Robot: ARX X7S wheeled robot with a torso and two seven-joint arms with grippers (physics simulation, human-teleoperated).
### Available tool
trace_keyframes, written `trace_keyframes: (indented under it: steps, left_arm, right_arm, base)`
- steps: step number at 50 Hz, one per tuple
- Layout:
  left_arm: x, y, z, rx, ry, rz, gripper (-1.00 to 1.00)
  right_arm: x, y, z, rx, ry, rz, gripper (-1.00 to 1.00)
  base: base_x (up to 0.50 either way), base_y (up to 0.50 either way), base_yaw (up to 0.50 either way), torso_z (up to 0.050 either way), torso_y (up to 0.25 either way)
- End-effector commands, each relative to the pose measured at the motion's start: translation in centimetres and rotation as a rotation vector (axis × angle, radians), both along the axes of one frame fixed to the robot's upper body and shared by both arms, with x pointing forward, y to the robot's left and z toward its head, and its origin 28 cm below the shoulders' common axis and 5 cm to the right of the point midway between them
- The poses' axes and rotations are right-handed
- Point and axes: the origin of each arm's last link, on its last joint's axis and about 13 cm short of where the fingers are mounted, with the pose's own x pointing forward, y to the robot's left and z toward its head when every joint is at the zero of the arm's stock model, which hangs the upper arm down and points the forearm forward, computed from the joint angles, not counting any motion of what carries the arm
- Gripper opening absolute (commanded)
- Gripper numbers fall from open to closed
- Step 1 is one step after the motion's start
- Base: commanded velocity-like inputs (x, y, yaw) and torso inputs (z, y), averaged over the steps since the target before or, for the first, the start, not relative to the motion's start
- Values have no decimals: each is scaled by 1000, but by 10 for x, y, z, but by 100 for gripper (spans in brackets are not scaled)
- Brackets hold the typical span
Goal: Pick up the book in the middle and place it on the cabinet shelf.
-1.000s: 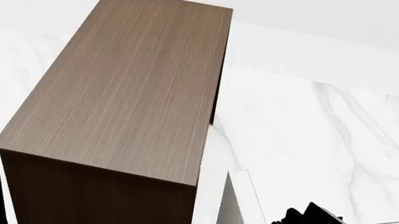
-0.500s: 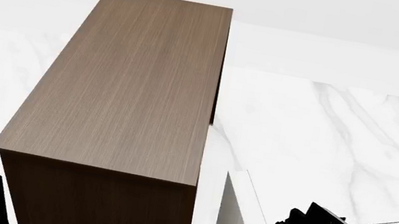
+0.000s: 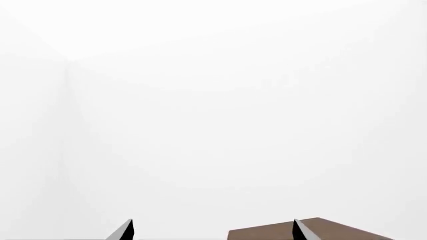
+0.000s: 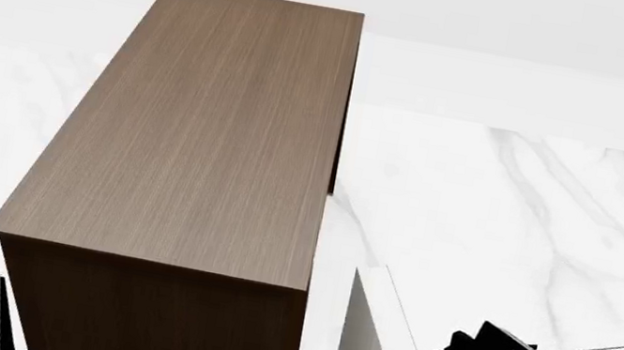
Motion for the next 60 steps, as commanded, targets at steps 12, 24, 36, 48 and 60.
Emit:
trace_keyframes:
  steps: [12, 24, 36, 48, 60]
  left_arm:
    - [4, 2, 0, 3, 2, 16, 100]
    - [4, 1, 0, 4, 5, 11, 100]
    - [3, 1, 0, 6, 7, 6, 100]
    - [4, 0, -1, 8, 8, 3, 100]
    - [0, -1, -3, 13, 13, -9, 100]
  right_arm:
    - [6, 2, -8, 5, 16, 7, 100]
    - [4, 1, -10, -2, 29, 6, 100]
    - [4, 1, -10, -26, 46, 2, -100]
    - [7, 4, -7, -106, 16, 38, -100]
    - [10, 5, 24, -85, -92, 62, -100]
  base:
    - [0, 0, 0, 0, 0]
    - [0, 0, 0, 0, 0]
    - [0, 0, 0, 0, 1]
    - [0, 0, 0, 0, 0]
    - [0, 0, 0, 0, 2]
